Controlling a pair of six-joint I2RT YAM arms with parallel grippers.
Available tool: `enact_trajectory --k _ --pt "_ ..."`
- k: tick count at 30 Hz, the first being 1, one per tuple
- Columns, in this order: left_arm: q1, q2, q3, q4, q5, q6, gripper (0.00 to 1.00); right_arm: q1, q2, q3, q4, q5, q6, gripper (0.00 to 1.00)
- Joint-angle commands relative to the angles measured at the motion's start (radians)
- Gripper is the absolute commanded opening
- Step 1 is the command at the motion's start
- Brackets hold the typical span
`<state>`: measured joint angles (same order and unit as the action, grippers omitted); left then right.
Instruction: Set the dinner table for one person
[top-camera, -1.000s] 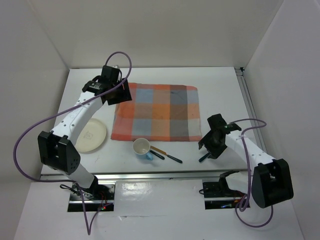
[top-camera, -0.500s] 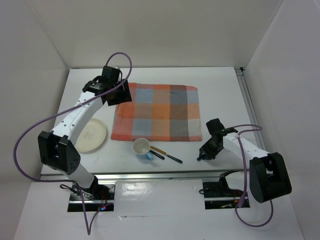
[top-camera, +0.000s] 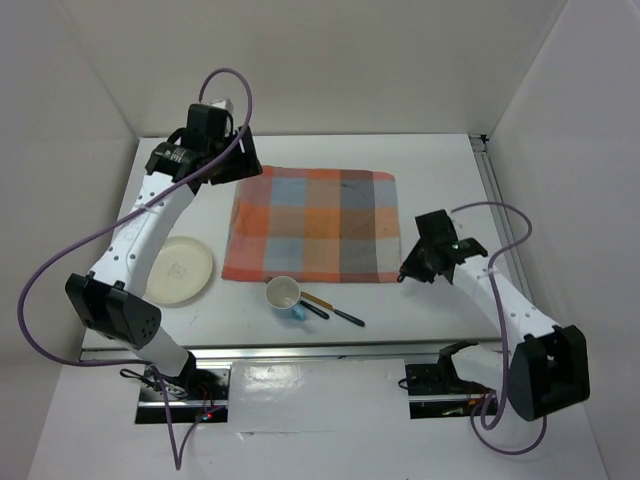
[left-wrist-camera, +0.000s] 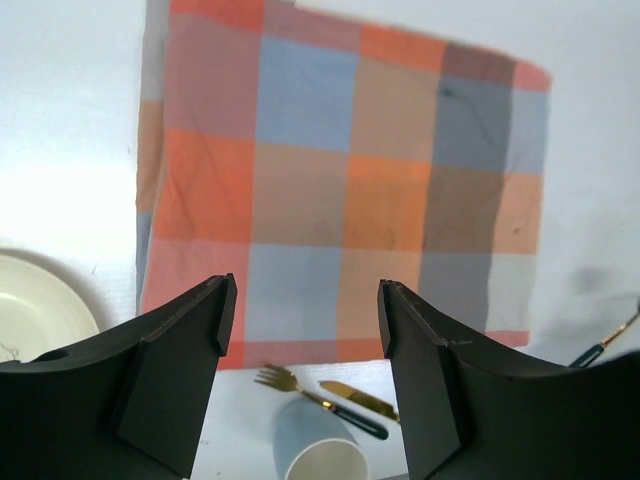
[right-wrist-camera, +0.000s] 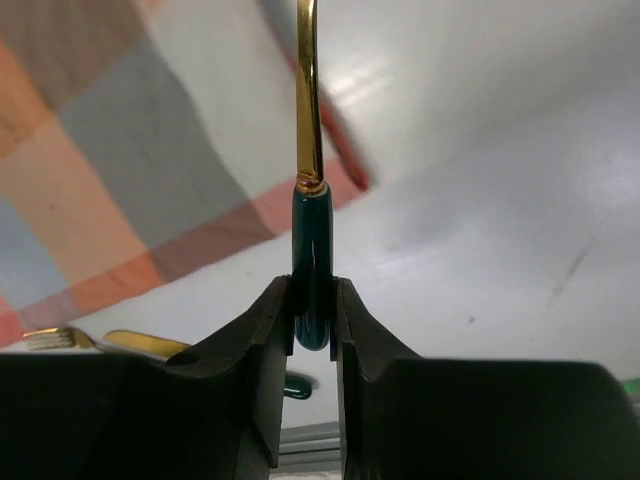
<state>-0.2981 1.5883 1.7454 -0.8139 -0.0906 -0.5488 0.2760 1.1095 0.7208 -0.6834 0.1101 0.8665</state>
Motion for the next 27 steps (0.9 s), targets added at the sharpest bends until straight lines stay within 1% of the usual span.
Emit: enact_trajectory --k 1,2,3,4,5,6,7,8,11,12,15,18,19,22,23,27 --pt "-0.004 -0.001 0.068 -0.018 0.012 0.035 0.76 0.018 0.123 0.182 0.104 -0.024 -0.214 0.0" --pt "-0.004 -0.001 0.068 -0.027 0.023 0.035 0.76 0.019 0.219 0.212 0.125 -0.024 -0.289 0.0" --pt "-0.004 -0.001 0.068 -0.027 0.037 0.035 0.76 0.019 0.264 0.239 0.143 -0.088 -0.334 0.0" --pt "0.005 -0.001 0.078 -0.027 0.037 0.035 0.76 0.019 0.307 0.297 0.153 -0.11 -0.368 0.0" --pt "0.005 -0.001 0.078 -0.04 0.06 0.035 0.76 0.019 0.387 0.355 0.153 -0.14 -0.421 0.0" --pt "0.005 -0.001 0.078 -0.041 0.06 0.035 0.76 0.019 0.426 0.356 0.153 -0.141 -0.444 0.0" --pt "0.005 -0.001 0.078 -0.041 0.077 0.035 0.76 0.019 0.461 0.415 0.153 -0.141 -0.457 0.0" --pt "0.005 -0.001 0.078 -0.05 0.09 0.035 0.76 0.019 0.522 0.44 0.153 -0.15 -0.477 0.0" --pt "0.005 -0.001 0.069 -0.05 0.103 0.035 0.76 0.028 0.631 0.538 0.107 -0.15 -0.526 0.0" --pt "0.014 -0.001 0.069 -0.05 0.115 0.035 0.76 0.028 0.653 0.558 0.098 -0.127 -0.526 0.0" --pt "0.014 -0.01 0.06 -0.05 0.124 0.035 0.76 0.028 0.711 0.591 0.097 -0.148 -0.549 0.0" --pt "0.014 -0.01 0.06 -0.06 0.124 0.044 0.76 0.028 0.742 0.591 0.123 -0.171 -0.549 0.0" --pt "0.023 -0.01 0.06 -0.06 0.155 0.068 0.76 0.028 0.742 0.591 0.124 -0.187 -0.563 0.0" --pt "0.024 -0.01 0.051 -0.06 0.187 0.079 0.76 0.028 0.751 0.569 0.159 -0.202 -0.572 0.01" --pt "0.024 -0.01 0.051 -0.06 0.187 0.079 0.76 0.028 0.762 0.557 0.159 -0.202 -0.572 0.02" --pt "0.024 -0.001 0.06 -0.071 0.187 0.079 0.76 0.028 0.785 0.557 0.159 -0.202 -0.56 0.04"
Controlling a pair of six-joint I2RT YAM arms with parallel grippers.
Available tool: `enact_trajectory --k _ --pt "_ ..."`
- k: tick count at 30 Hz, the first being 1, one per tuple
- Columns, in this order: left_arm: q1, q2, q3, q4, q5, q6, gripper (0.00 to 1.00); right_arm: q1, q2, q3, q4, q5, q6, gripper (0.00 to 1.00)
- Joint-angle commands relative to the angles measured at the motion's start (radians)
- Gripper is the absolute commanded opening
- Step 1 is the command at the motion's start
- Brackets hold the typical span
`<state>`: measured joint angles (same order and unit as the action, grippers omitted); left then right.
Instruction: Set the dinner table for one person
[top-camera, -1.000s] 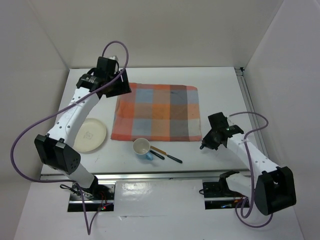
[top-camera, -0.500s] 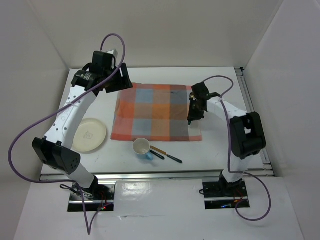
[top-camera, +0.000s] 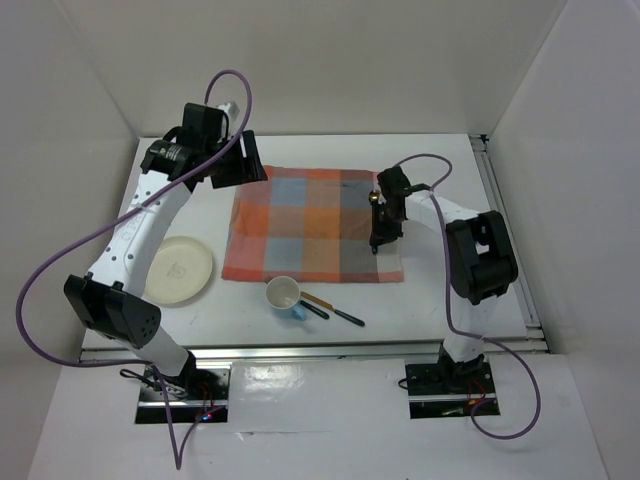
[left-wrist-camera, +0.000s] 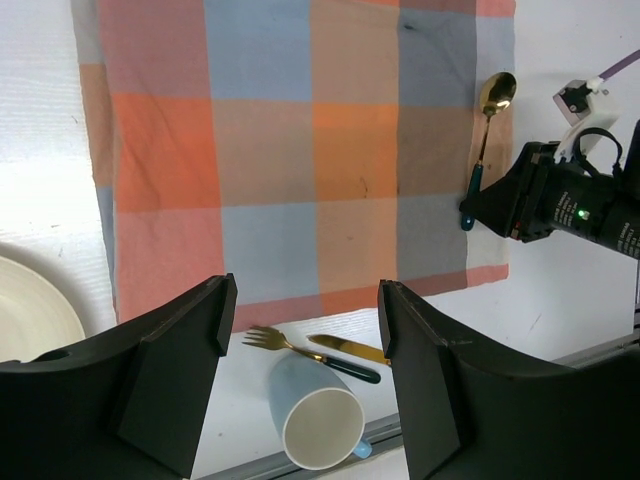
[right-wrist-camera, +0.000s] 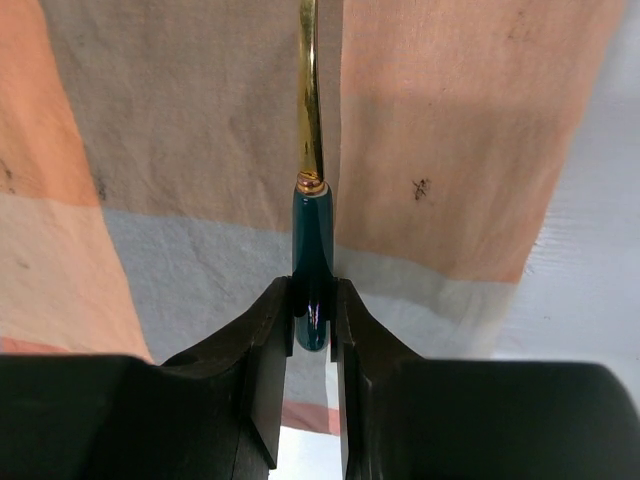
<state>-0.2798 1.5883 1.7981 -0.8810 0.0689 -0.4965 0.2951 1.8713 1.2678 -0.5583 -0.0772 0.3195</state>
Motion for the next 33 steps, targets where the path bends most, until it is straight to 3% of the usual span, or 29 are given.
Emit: enact_trajectory --k 1,2,5,7,9,13,19,22,26,33 --pt "0.005 0.009 0.007 -0.004 0.028 0.027 0.76 0.009 0.023 0.01 0.034 -0.015 -0.004 0.06" --pt "0.005 0.009 0.007 -0.004 0.028 0.027 0.76 0.009 0.023 0.01 0.034 -0.015 0.006 0.08" --pt "0.005 0.009 0.007 -0.004 0.028 0.027 0.75 0.009 0.032 0.028 0.011 -0.015 0.006 0.27" --pt "0.005 0.009 0.007 -0.004 0.028 0.027 0.75 0.009 0.032 0.037 0.002 -0.015 0.006 0.28" --pt "0.005 0.009 0.007 -0.013 0.028 0.027 0.75 0.009 -0.001 0.038 -0.009 -0.015 0.006 0.45" --pt "0.005 0.009 0.007 -0.013 0.028 0.027 0.75 0.009 -0.078 0.038 -0.029 0.005 0.006 0.6" --pt "0.005 0.009 0.007 -0.013 0.019 0.027 0.75 0.032 -0.199 0.038 -0.066 -0.033 0.015 0.6" --pt "0.005 0.009 0.017 -0.013 0.019 0.018 0.75 0.084 -0.265 0.022 -0.045 -0.16 -0.023 0.66" --pt "0.005 0.009 0.017 -0.013 0.009 0.009 0.75 0.228 -0.316 -0.001 0.011 -0.265 -0.06 0.83" --pt "0.024 -0.013 0.006 -0.013 -0.043 0.0 0.75 0.47 -0.247 0.045 0.021 -0.21 -0.08 0.86"
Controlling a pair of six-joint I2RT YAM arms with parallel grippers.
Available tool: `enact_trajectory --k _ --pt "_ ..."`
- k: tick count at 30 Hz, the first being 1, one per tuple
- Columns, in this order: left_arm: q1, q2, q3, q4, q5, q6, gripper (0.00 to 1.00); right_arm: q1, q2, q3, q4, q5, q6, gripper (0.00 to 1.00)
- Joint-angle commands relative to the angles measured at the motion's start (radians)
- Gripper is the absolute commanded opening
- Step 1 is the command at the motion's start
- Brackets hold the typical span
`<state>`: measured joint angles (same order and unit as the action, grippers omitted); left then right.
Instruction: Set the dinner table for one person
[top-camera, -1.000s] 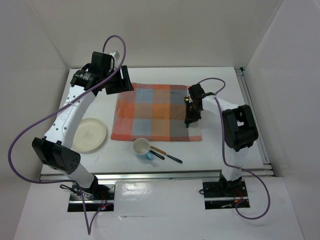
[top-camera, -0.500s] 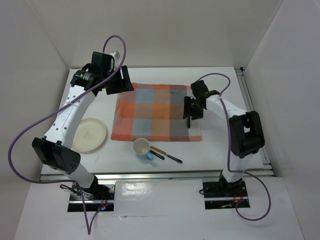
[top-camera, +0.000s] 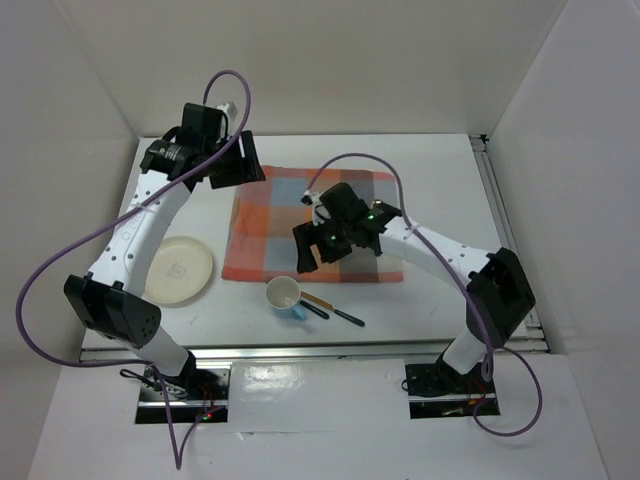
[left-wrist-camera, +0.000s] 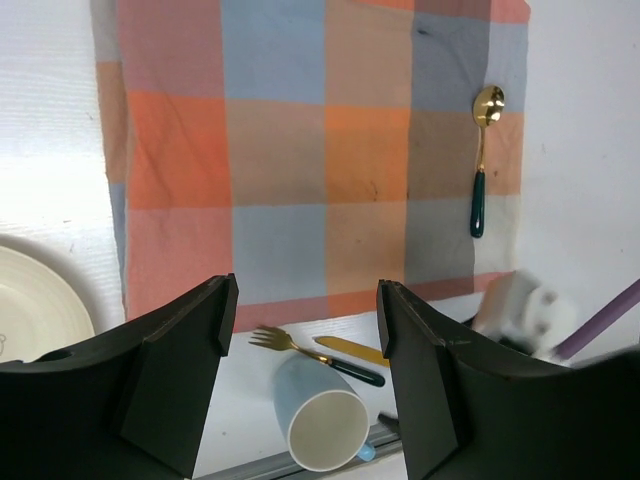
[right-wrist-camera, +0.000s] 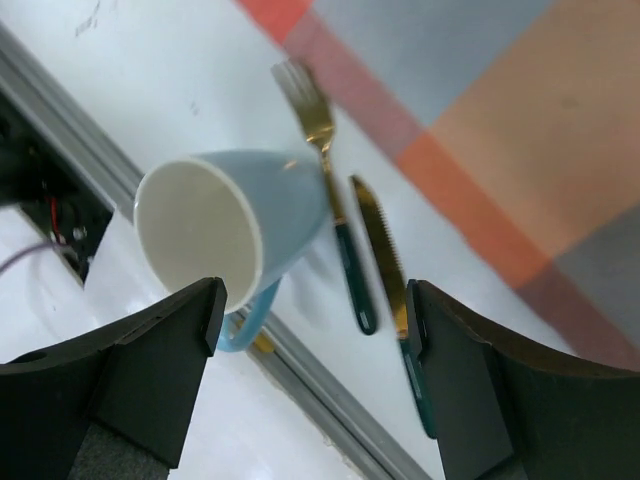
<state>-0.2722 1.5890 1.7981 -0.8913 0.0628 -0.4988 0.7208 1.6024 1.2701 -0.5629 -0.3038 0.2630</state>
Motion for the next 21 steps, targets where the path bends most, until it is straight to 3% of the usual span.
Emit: enact_trajectory --k 1,10,14,15,18,21 --pt "0.028 -0.036 0.006 -0.003 -0.047 0.002 0.75 0.081 0.039 0.043 0.026 0.026 -0.013 0.84" --pt "0.107 -0.09 -0.046 0.029 0.0 0.002 0.75 0.195 0.182 0.093 0.08 0.114 0.016 0.68" --pt "0.116 -0.09 -0.055 0.029 0.009 0.002 0.75 0.224 0.22 0.144 0.089 0.137 0.016 0.42" --pt "0.125 -0.09 -0.065 0.029 0.009 0.002 0.75 0.224 0.229 0.153 0.074 0.15 0.016 0.26" --pt "0.136 -0.1 -0.065 0.029 0.035 0.011 0.75 0.224 0.229 0.207 0.035 0.216 0.016 0.01" --pt "0.16 -0.1 -0.056 0.029 0.057 0.011 0.75 0.209 0.219 0.291 -0.043 0.317 0.027 0.0"
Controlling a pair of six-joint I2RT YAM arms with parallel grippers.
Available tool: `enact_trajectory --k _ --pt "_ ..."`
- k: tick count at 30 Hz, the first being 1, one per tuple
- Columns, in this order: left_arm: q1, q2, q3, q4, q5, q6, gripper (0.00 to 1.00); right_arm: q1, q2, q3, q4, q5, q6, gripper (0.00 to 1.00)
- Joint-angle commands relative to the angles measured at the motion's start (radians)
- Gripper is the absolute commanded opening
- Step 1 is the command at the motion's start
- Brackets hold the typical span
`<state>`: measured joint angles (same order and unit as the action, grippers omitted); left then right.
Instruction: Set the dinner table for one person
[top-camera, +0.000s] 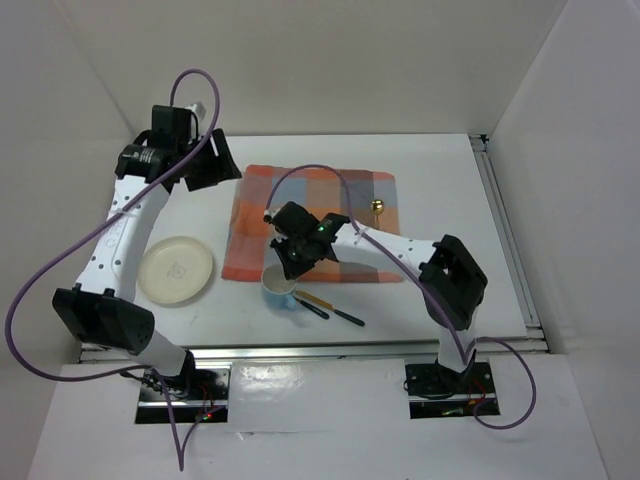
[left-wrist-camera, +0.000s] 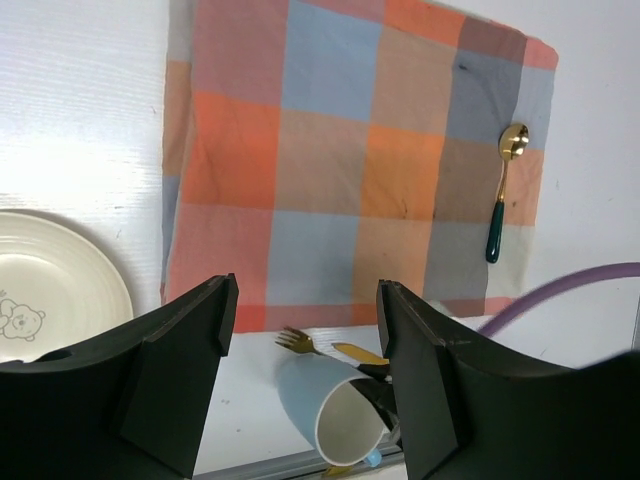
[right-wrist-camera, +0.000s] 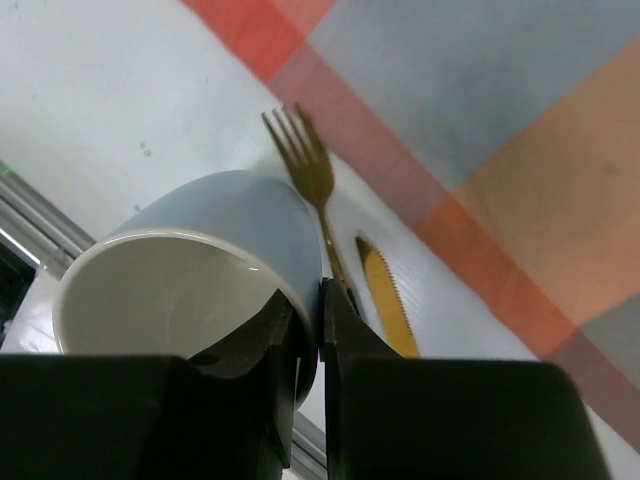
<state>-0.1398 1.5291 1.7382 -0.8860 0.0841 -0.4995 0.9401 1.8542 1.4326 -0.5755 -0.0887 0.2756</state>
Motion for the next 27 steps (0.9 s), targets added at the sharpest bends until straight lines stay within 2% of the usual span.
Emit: enact_trajectory --k 1,4,6,8,9,11,15,17,19,27 --pt "0.028 -0.04 0.004 0.024 0.045 0.012 0.75 -0.021 -0.033 0.155 -0.071 0.122 0.025 0.0" --pt "0.052 -0.04 -0.006 0.024 0.036 0.012 0.75 -0.102 -0.033 0.27 -0.179 0.174 0.056 0.0" --pt "0.065 -0.04 -0.031 0.024 0.016 -0.008 0.75 -0.199 -0.024 0.353 -0.231 0.217 0.076 0.0" --pt "0.092 -0.064 -0.057 0.024 -0.015 -0.043 0.75 -0.271 0.016 0.4 -0.27 0.233 0.085 0.0" --pt "0.092 -0.064 -0.083 0.035 -0.024 -0.056 0.8 -0.346 0.032 0.46 -0.28 0.233 0.094 0.0" --pt "0.105 -0.084 -0.094 0.035 -0.049 -0.068 0.83 -0.446 0.095 0.552 -0.299 0.242 0.103 0.0" --pt "0.105 -0.102 -0.109 0.004 -0.107 -0.043 0.84 -0.57 0.215 0.687 -0.317 0.231 0.103 0.0" --pt "0.105 -0.116 -0.134 -0.016 -0.167 -0.056 0.81 -0.609 0.278 0.736 -0.317 0.222 0.103 0.0" --pt "0.127 -0.13 -0.172 -0.039 -0.167 -0.065 0.81 -0.649 0.307 0.788 -0.317 0.231 0.103 0.0" --pt "0.229 -0.19 -0.429 -0.051 -0.052 -0.065 0.86 -0.747 0.402 0.835 -0.255 0.184 0.112 0.0"
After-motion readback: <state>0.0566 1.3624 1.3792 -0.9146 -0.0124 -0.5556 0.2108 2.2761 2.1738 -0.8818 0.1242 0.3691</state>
